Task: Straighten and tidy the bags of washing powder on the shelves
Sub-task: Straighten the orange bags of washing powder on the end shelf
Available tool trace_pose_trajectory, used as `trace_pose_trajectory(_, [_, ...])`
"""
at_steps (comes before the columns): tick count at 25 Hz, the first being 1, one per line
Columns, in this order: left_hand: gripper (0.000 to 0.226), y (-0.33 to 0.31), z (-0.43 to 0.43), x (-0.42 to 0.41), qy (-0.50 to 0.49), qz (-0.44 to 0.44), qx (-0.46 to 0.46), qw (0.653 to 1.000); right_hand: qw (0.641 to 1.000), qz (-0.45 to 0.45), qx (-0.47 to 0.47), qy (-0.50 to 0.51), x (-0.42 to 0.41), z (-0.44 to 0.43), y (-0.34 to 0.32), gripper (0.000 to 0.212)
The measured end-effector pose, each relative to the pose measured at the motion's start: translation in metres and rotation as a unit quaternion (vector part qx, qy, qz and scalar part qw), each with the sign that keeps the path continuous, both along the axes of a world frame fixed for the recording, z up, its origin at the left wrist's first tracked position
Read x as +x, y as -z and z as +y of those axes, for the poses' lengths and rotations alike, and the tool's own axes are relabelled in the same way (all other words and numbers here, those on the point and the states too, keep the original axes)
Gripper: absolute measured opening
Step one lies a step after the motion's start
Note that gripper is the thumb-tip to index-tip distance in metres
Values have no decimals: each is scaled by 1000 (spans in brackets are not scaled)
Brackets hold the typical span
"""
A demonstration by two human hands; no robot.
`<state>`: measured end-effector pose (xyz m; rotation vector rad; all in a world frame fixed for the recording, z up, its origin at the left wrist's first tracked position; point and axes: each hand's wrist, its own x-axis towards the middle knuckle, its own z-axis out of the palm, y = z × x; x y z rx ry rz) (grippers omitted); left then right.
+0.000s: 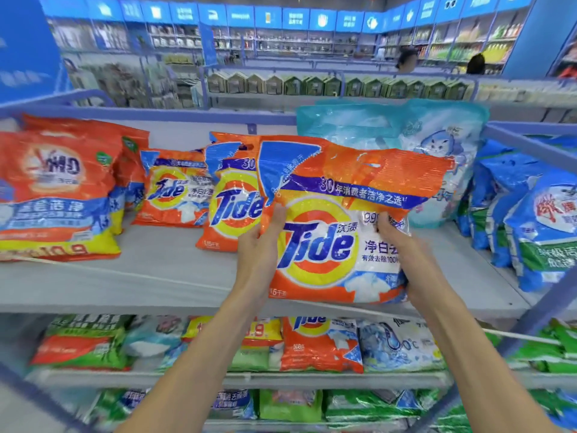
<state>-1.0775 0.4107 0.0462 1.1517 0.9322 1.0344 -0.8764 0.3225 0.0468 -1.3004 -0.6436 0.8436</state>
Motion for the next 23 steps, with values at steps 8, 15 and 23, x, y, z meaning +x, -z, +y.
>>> trace_pose_trajectory(8, [63, -8, 79, -88, -149, 50, 0, 988, 989, 55, -1, -137, -80, 86, -18, 79])
trace_pose_trajectory(15, [56, 8, 117, -84, -154, 85, -2, 984, 998, -33, 17, -41, -88, 130, 5, 45])
trace_pose_trajectory(23, [37, -4, 123, -73, -173, 29, 98, 980, 993, 49, 69, -85, -64, 134, -18, 56])
